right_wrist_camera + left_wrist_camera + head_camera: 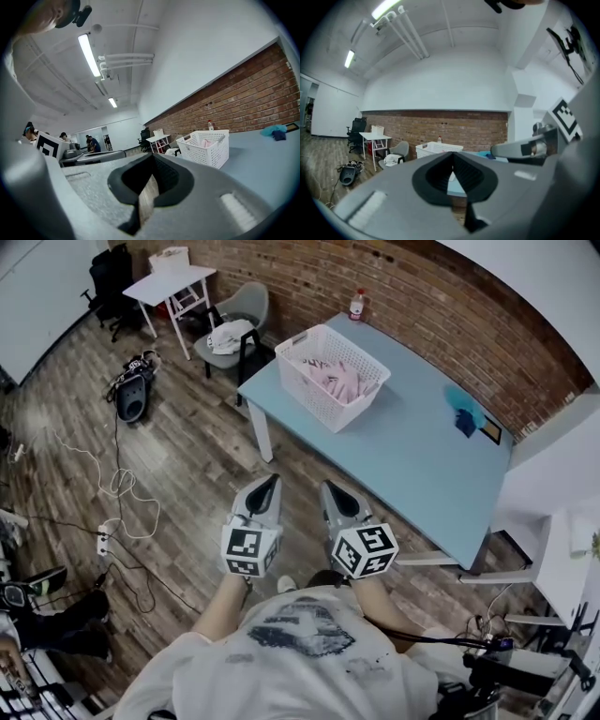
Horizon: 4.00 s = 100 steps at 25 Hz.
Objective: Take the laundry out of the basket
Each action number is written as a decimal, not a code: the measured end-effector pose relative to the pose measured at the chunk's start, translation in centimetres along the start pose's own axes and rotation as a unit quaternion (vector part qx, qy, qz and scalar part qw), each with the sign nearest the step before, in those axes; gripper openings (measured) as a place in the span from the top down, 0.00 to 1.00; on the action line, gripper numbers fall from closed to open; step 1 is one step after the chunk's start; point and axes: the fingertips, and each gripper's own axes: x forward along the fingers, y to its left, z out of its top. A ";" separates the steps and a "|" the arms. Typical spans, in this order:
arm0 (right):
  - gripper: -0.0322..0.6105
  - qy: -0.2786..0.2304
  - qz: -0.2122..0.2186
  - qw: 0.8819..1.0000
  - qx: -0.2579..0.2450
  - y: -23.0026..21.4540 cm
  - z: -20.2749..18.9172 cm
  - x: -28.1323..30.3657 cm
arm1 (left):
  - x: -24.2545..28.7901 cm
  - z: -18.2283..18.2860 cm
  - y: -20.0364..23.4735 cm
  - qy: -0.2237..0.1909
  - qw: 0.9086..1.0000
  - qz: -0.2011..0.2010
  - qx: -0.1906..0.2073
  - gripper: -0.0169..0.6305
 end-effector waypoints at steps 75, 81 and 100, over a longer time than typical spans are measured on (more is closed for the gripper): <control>0.95 -0.098 -0.468 0.870 0.118 -39.9 8.8 21.5 | 55.0 -3.8 4.4 0.196 0.861 -0.454 0.119 0.94; 0.95 -0.099 -0.469 0.868 0.130 -40.6 8.0 21.2 | 53.3 -5.4 2.3 0.209 0.798 -0.541 0.165 0.67; 0.95 -0.109 -0.522 0.832 0.152 -40.7 6.7 18.6 | 52.3 -9.7 -0.5 0.243 0.646 -0.694 0.204 0.23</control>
